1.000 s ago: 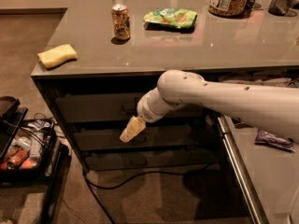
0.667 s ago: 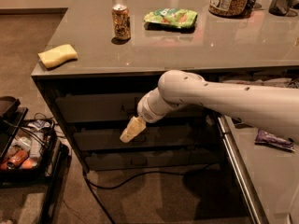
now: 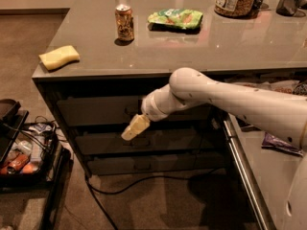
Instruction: Open top drawer
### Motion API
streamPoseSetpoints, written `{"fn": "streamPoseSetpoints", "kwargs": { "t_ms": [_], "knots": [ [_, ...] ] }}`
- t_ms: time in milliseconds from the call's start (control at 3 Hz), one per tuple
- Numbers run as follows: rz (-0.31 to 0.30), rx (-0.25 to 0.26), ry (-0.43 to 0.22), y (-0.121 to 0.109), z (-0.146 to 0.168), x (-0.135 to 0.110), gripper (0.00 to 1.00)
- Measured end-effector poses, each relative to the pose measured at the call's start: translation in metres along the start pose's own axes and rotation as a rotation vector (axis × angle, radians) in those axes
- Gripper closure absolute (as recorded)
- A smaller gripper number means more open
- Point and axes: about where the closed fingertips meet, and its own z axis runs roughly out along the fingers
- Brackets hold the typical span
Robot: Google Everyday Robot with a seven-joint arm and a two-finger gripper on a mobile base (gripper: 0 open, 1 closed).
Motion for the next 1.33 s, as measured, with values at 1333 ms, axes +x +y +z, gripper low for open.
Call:
{"fn": "streamPoseSetpoints", "kwargs": {
  "t_ms": [1333],
  "knots": [
    [-0.02, 0.115, 0.035, -0.041, 0.011, -0.005, 0.0]
  ]
}}
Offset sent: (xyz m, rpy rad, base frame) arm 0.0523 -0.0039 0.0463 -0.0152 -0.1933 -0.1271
